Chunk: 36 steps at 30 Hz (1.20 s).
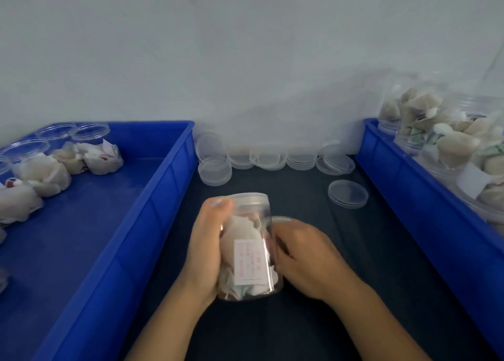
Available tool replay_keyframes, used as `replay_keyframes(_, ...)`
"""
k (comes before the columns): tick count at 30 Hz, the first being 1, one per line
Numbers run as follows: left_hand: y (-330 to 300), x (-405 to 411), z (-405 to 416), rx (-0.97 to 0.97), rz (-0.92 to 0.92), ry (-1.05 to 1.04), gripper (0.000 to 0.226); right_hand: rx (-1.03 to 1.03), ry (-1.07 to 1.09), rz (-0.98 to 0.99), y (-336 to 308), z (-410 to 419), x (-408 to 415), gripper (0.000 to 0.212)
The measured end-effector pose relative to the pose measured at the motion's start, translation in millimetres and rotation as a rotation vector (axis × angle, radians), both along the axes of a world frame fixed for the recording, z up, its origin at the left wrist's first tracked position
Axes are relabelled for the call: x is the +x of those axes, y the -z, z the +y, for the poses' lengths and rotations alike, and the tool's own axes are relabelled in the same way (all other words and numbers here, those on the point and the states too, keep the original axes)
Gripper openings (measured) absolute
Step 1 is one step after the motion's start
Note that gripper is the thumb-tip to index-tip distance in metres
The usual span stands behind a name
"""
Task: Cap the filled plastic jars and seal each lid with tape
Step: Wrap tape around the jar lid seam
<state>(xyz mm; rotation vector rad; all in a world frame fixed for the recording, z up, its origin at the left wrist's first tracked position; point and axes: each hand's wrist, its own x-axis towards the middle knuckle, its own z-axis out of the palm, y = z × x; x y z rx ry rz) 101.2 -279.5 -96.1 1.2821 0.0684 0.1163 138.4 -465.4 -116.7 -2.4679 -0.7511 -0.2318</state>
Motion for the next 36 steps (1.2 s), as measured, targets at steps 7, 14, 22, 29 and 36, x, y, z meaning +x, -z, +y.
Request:
replay_keyframes(7, 10.6, 1.2, -5.5, 0.202, -0.192, -0.085, 0.044, 0.015, -0.091, 0.155, 0.5, -6.1, 7.2, 0.022)
replay_keyframes(14, 9.3, -6.7, -9.4, 0.258, -0.252, -0.113, 0.042, 0.065, 0.079, -0.008, -11.7, -7.2, 5.8, 0.014)
replay_keyframes(22, 6.9, -9.7, -14.0, 0.329, -0.295, -0.135, 0.032, 0.816, 0.038, 0.103, -37.6, 21.8, -21.3, 0.005)
replay_keyframes(29, 8.4, -8.4, -13.8, 0.308, -0.314, -0.109, 0.034, 0.931, 0.088, 0.298, -27.9, 24.9, -17.9, 0.043)
replay_keyframes(36, 11.2, -5.5, -11.7, 0.246, -0.347, -0.060, 0.032, 1.010, -0.028, 0.449, -27.3, 17.8, -13.0, 0.033)
